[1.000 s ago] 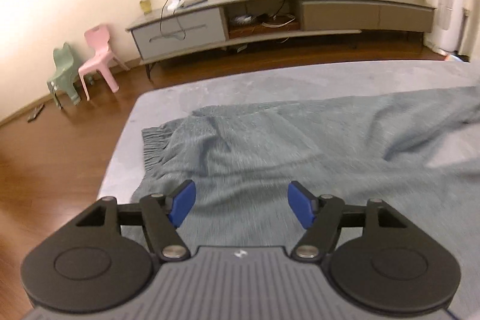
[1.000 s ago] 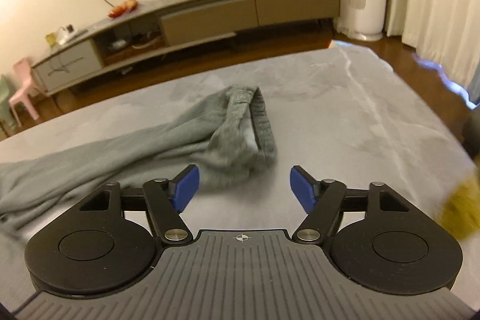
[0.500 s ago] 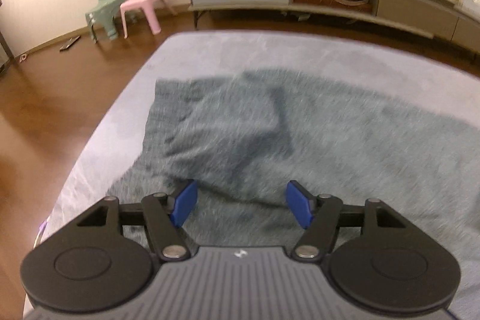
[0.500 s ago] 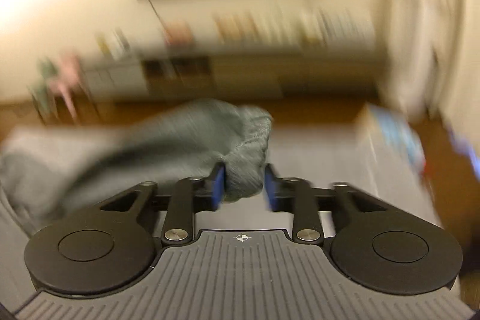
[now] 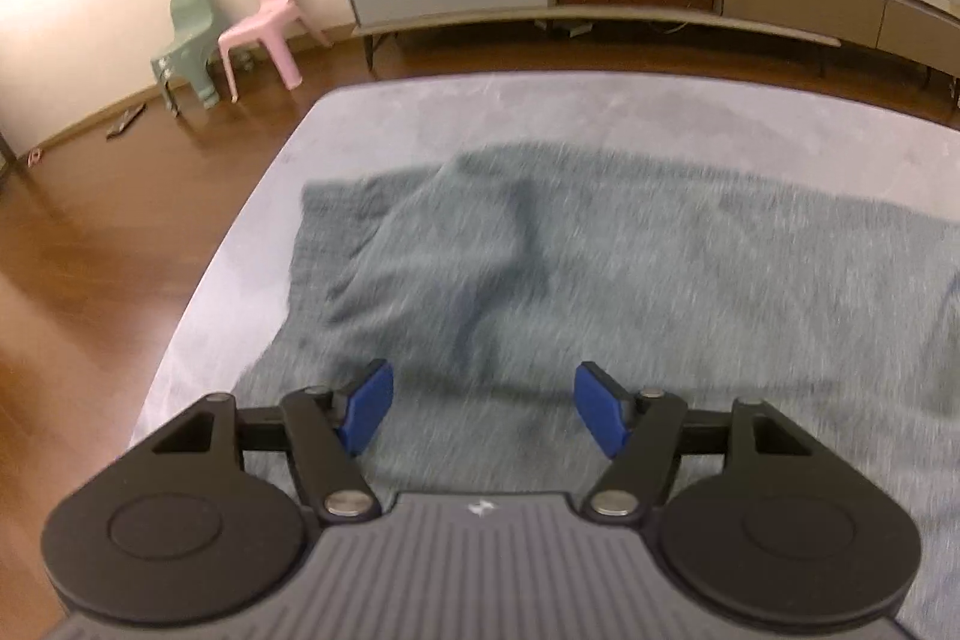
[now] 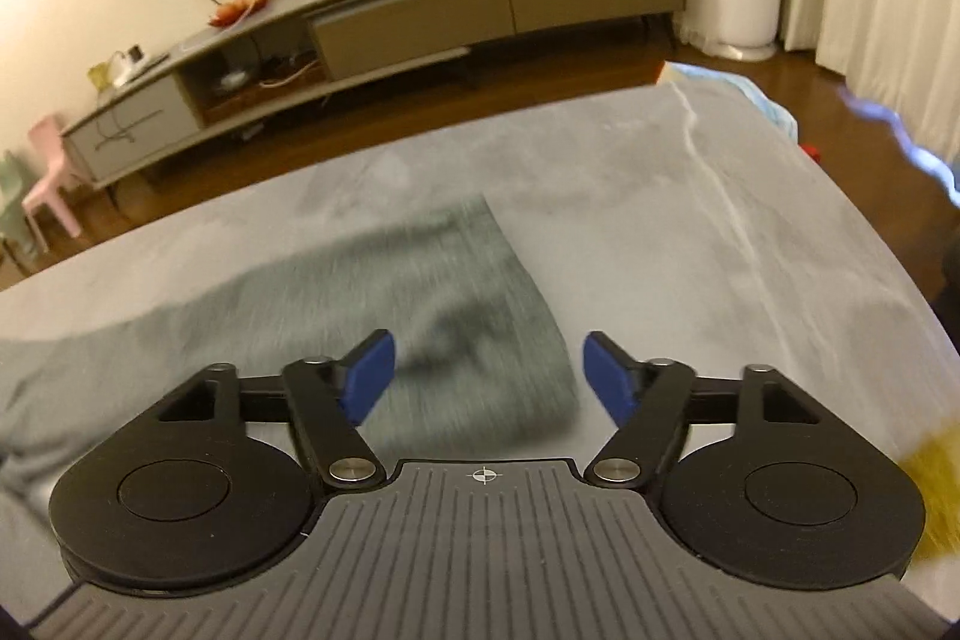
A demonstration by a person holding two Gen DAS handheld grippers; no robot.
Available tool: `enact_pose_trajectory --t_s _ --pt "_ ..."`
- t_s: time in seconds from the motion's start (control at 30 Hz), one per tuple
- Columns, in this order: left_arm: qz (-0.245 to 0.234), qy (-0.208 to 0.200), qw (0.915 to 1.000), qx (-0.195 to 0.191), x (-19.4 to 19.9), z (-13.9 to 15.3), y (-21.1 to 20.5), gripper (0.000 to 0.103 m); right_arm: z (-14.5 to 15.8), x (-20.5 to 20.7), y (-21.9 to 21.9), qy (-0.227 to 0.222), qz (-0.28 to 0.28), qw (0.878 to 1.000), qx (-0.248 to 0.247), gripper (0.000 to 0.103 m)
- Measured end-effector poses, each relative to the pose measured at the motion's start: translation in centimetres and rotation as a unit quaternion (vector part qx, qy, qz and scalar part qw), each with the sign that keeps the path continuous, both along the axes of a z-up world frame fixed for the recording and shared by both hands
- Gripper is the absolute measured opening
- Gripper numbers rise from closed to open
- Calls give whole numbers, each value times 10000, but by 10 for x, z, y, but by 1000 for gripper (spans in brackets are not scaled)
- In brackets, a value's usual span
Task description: Fold clothes
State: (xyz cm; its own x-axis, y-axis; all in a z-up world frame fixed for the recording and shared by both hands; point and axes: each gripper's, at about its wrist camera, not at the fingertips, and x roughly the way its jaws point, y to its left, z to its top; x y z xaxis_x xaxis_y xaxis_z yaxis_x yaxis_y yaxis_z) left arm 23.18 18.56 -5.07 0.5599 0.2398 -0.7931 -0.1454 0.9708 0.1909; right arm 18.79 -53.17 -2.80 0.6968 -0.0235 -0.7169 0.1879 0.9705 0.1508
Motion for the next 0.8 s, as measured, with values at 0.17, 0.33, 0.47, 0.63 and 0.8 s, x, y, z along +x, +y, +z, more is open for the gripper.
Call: enact_pose_trajectory --t_s 0.17,0.33,0.47,0.63,0.8 --pt "9 -117 9999 -13 47 -10 -3 68 -30 69 16 333 -29 9985 -437 69" --pt "-3 5 10000 80 78 -30 0 72 -38 103 15 526 292 9976 -341 2" --pt "396 -4 9992 7 86 -33 21 69 46 44 -6 -1385 273 9898 181 0" --pt "743 31 9966 361 78 -30 35 65 52 -14 -28 -1223 43 9924 158 4" --pt "-42 -373 9991 210 27 3 -14 59 -11 -36 -33 264 -801 9962 -217 28"
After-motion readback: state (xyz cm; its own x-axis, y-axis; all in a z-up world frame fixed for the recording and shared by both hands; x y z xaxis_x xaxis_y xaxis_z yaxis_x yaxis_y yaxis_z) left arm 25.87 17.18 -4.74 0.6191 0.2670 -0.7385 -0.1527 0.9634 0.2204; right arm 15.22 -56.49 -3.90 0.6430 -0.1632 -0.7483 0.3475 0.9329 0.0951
